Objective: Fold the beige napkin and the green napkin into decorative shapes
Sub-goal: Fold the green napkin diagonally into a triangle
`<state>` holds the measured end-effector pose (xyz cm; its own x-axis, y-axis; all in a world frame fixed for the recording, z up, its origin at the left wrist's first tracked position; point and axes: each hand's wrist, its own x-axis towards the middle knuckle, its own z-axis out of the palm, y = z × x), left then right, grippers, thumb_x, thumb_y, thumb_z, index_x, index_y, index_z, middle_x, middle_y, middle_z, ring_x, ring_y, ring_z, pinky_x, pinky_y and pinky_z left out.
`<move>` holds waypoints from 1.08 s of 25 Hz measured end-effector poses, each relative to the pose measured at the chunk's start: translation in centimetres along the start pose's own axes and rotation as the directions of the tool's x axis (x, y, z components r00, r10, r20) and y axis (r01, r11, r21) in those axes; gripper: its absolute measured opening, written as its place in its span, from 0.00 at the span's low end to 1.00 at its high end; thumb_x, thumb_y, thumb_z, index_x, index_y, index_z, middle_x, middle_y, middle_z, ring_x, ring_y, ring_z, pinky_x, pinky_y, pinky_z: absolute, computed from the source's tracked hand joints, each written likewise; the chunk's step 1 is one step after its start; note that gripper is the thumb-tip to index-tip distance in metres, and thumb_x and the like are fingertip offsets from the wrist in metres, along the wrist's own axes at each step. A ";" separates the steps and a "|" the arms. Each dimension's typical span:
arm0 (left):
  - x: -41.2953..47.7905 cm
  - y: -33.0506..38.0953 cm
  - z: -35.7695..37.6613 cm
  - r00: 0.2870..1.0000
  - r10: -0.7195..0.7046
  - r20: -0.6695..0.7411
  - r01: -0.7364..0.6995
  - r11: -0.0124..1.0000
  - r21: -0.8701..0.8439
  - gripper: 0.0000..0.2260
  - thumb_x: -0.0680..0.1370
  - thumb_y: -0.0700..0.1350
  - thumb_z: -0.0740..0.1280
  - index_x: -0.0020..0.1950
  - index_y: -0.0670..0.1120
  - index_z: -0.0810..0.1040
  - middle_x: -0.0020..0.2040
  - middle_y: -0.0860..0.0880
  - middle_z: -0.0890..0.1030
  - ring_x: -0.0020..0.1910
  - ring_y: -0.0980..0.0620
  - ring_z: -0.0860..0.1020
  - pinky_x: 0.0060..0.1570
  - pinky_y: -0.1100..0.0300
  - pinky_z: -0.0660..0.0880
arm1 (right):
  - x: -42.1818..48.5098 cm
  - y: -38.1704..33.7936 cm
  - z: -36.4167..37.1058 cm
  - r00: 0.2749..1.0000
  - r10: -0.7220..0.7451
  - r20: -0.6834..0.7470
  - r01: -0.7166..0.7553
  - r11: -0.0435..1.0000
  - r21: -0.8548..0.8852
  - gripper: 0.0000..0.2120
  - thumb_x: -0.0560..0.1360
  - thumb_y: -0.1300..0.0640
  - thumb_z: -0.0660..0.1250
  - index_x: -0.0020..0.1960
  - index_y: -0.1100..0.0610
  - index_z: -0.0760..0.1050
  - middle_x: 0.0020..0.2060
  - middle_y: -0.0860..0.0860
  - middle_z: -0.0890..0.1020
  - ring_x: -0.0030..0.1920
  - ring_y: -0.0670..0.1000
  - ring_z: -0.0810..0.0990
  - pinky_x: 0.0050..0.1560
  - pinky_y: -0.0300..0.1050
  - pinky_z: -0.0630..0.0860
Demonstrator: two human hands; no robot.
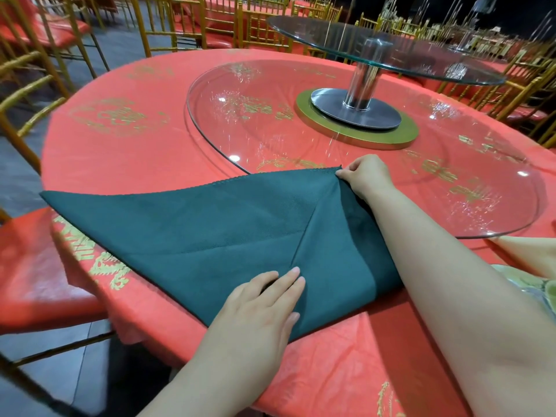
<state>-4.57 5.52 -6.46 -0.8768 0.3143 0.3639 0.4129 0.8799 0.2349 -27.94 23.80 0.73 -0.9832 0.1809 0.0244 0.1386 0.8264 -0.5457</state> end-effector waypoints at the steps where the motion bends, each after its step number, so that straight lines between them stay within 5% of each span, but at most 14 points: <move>1: 0.0 0.1 0.0 1.000 0.004 0.012 -0.004 1.000 0.016 0.20 0.74 0.52 0.54 0.61 0.50 0.77 0.62 0.56 0.77 0.56 0.54 0.74 0.56 0.56 0.63 | 0.1 0.0 0.1 1.000 0.010 0.003 -0.009 0.999 -0.034 0.13 0.74 0.54 0.68 0.49 0.65 0.79 0.42 0.57 0.80 0.43 0.56 0.77 0.40 0.42 0.68; 3: 0.0 0.3 -0.1 0.999 0.006 0.036 -0.006 1.000 0.018 0.21 0.74 0.54 0.54 0.60 0.50 0.78 0.61 0.56 0.78 0.55 0.53 0.76 0.55 0.58 0.66 | -0.5 -0.6 0.0 0.999 -0.021 -0.050 0.013 0.988 -0.154 0.16 0.74 0.51 0.67 0.53 0.64 0.76 0.49 0.59 0.80 0.51 0.59 0.77 0.43 0.46 0.70; 6: 0.0 0.3 -0.3 0.997 -0.019 0.071 0.019 1.000 0.005 0.22 0.73 0.55 0.54 0.60 0.50 0.78 0.61 0.56 0.78 0.56 0.54 0.77 0.54 0.60 0.73 | -5.7 -2.2 -0.3 0.922 -0.356 -0.151 0.317 0.919 -0.234 0.14 0.74 0.51 0.66 0.54 0.59 0.73 0.53 0.56 0.77 0.54 0.59 0.74 0.54 0.53 0.69; 10: 0.1 0.4 -0.3 0.998 0.000 0.056 -0.002 1.000 0.031 0.22 0.72 0.54 0.55 0.59 0.48 0.78 0.59 0.54 0.79 0.55 0.50 0.77 0.55 0.56 0.64 | -18.0 -0.2 0.5 0.740 -0.671 0.050 0.671 0.731 -0.126 0.11 0.72 0.50 0.60 0.49 0.54 0.75 0.47 0.51 0.78 0.49 0.55 0.77 0.51 0.53 0.73; 13: 0.1 0.5 -0.5 0.997 -0.004 0.078 0.000 0.998 0.059 0.22 0.73 0.54 0.54 0.59 0.47 0.78 0.59 0.53 0.79 0.56 0.49 0.78 0.55 0.55 0.62 | -21.4 3.2 1.7 0.772 -0.595 0.222 0.622 0.779 -0.073 0.23 0.72 0.47 0.51 0.63 0.54 0.70 0.63 0.50 0.73 0.64 0.50 0.71 0.63 0.50 0.69; 16: 0.2 0.3 -0.9 0.990 -0.021 0.137 0.014 0.999 0.053 0.23 0.73 0.56 0.54 0.61 0.48 0.77 0.60 0.54 0.79 0.56 0.50 0.78 0.54 0.57 0.62 | -21.3 4.8 2.2 0.806 -0.502 0.313 0.565 0.810 -0.156 0.36 0.70 0.39 0.39 0.75 0.52 0.54 0.75 0.47 0.55 0.73 0.41 0.51 0.72 0.40 0.48; 19: 0.8 -0.2 -2.4 0.963 -0.015 0.269 0.002 0.999 0.050 0.28 0.73 0.65 0.48 0.68 0.55 0.69 0.68 0.60 0.69 0.69 0.50 0.67 0.67 0.53 0.59 | -21.3 4.9 2.0 0.792 -0.466 0.395 0.580 0.775 -0.251 0.40 0.69 0.29 0.36 0.76 0.48 0.43 0.73 0.40 0.41 0.70 0.35 0.38 0.73 0.40 0.40; 22: 1.6 -1.5 -3.3 0.901 0.000 0.434 -0.004 1.000 0.009 0.41 0.62 0.75 0.36 0.73 0.62 0.44 0.69 0.69 0.42 0.71 0.58 0.36 0.69 0.50 0.34 | -21.8 4.3 1.5 0.797 -0.438 0.416 0.567 0.779 -0.266 0.44 0.65 0.28 0.36 0.76 0.47 0.41 0.72 0.39 0.39 0.72 0.38 0.37 0.72 0.41 0.38; 27: 2.6 -2.6 -3.5 0.823 0.078 0.562 -0.109 0.994 0.022 0.48 0.55 0.77 0.39 0.72 0.61 0.36 0.68 0.68 0.36 0.71 0.55 0.33 0.68 0.47 0.32 | -21.2 5.0 1.2 0.800 -0.429 0.419 0.569 0.763 -0.307 0.39 0.64 0.30 0.33 0.74 0.41 0.38 0.71 0.39 0.38 0.74 0.43 0.39 0.71 0.44 0.37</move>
<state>-7.13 2.80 -2.99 -0.8283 0.5275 -0.1889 0.5005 0.8481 0.1737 -6.53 23.50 -3.49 -0.8961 -0.4331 -0.0973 -0.4177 0.8969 -0.1454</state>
